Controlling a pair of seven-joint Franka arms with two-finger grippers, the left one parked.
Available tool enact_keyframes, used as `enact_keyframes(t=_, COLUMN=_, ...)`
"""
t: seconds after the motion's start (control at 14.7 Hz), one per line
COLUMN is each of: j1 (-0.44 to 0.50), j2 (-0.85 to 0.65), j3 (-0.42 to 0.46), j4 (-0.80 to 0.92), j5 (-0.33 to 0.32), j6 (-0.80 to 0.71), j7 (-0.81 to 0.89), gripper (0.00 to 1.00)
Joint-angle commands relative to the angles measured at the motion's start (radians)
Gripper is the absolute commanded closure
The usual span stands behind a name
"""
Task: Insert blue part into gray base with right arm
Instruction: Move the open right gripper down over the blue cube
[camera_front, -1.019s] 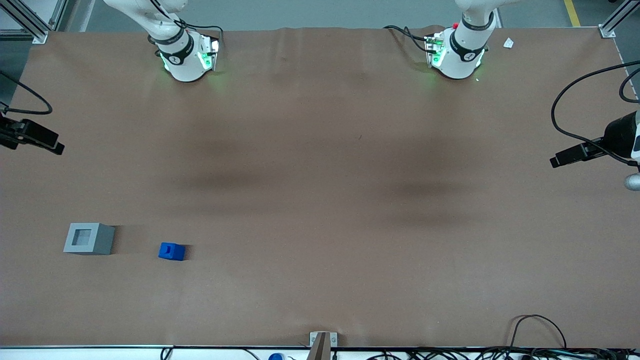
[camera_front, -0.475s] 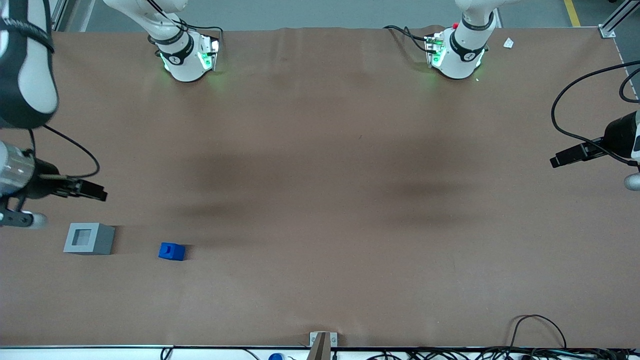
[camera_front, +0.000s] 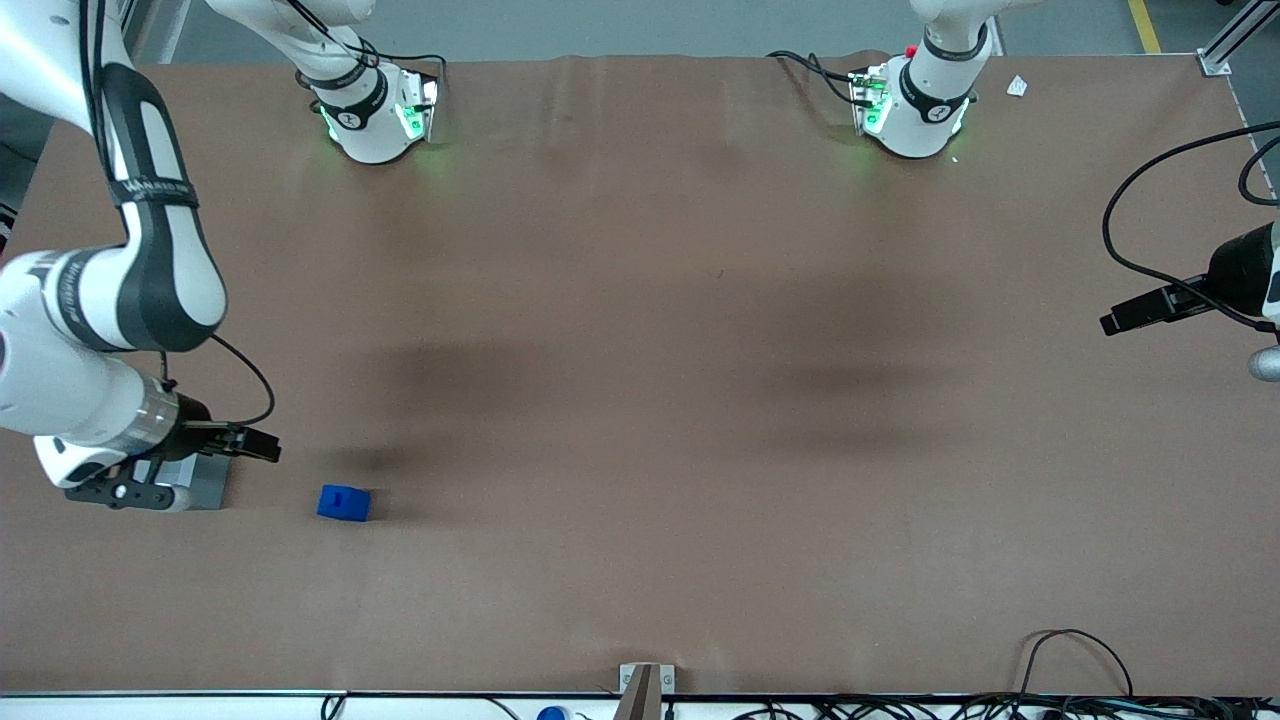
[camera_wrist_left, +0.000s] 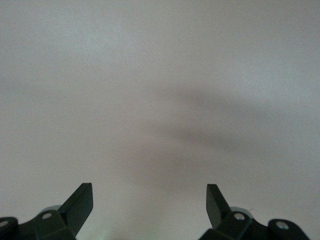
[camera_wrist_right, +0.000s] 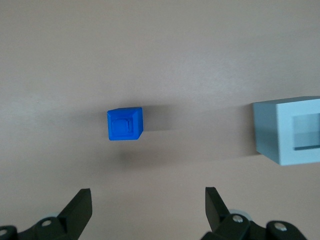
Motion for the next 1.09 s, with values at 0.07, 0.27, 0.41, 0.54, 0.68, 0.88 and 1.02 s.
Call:
enact_keyframes(t=0.07, j1=0.03, j2=0.04, j3=0.002, j4=-0.015, j5=0.01, j6=0.082, j7=0.006, gripper=0.0)
enact_keyframes(t=0.27, j1=0.045, j2=0.103, j3=0.0, j4=-0.014, j5=0.01, j6=0.173, j7=0.006, gripper=0.0)
enact_keyframes(t=0.41, j1=0.044, j2=0.153, j3=0.0, j4=-0.011, j5=0.01, j6=0.225, j7=0.004, gripper=0.0)
enact_keyframes(t=0.54, j1=0.051, j2=0.182, j3=0.0, j4=-0.011, j5=0.01, j6=0.256, j7=0.004, gripper=0.0)
enact_keyframes(t=0.68, j1=0.061, j2=0.202, j3=0.0, j4=-0.005, j5=0.01, j6=0.264, j7=0.012, gripper=0.0)
enact_keyframes(t=0.88, j1=0.087, j2=0.235, j3=0.0, j4=0.012, j5=-0.001, j6=0.274, j7=0.079, gripper=0.0)
enact_keyframes(t=1.02, j1=0.084, j2=0.259, j3=0.0, j4=0.017, j5=0.002, j6=0.34, j7=0.081, gripper=0.0)
